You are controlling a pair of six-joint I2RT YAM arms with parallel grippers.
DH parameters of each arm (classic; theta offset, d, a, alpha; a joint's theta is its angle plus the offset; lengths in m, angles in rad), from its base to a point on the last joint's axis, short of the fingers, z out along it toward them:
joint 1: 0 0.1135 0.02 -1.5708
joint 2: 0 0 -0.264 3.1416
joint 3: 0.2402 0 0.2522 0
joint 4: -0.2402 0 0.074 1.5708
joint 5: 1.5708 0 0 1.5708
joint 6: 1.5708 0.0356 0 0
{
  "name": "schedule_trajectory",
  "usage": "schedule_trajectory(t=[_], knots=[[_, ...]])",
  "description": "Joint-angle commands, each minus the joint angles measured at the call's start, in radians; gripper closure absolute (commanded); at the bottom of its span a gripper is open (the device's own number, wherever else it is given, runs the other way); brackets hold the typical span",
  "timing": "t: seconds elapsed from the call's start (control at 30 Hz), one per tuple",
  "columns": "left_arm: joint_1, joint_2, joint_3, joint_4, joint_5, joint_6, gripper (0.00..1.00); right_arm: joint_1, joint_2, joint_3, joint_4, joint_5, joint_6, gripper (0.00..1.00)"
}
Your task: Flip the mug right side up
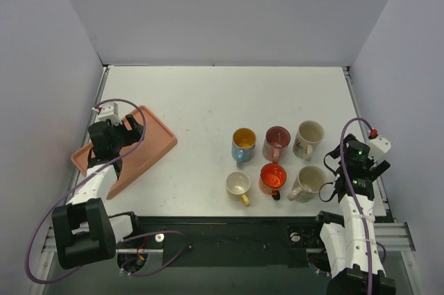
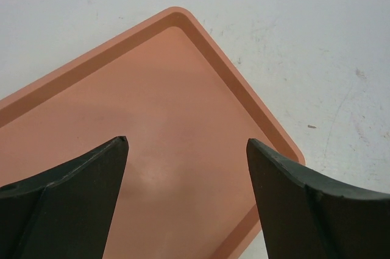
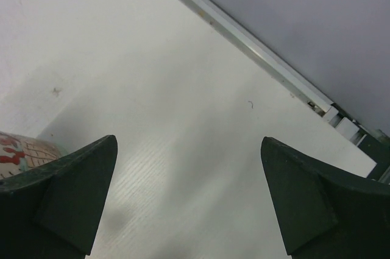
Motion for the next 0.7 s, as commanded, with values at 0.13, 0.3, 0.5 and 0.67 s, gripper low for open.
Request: schedule_trajectory(t=[0.13,0.3,0.5,0.67], knots=[[-0.003,0.02,-0.067,0.273,-0.073,-0.06,0.09,-0.006,-0.005,-0.176,0.29,-0.043,0.021,0.04],[-0.005,0.024,-0.105,0.325,-0.078,-0.047,0.08,-0.005,-0.019,-0.207,0.351,-0.073,0.034,0.04],[-0.005,0.023,-0.101,0.313,-0.075,-0.043,0.08,-0.006,-0.007,-0.206,0.359,-0.089,0.037,0.03],[-0.005,0.023,-0.113,0.325,-0.076,-0.033,0.07,-0.006,0.004,-0.212,0.374,-0.104,0.044,0.03]])
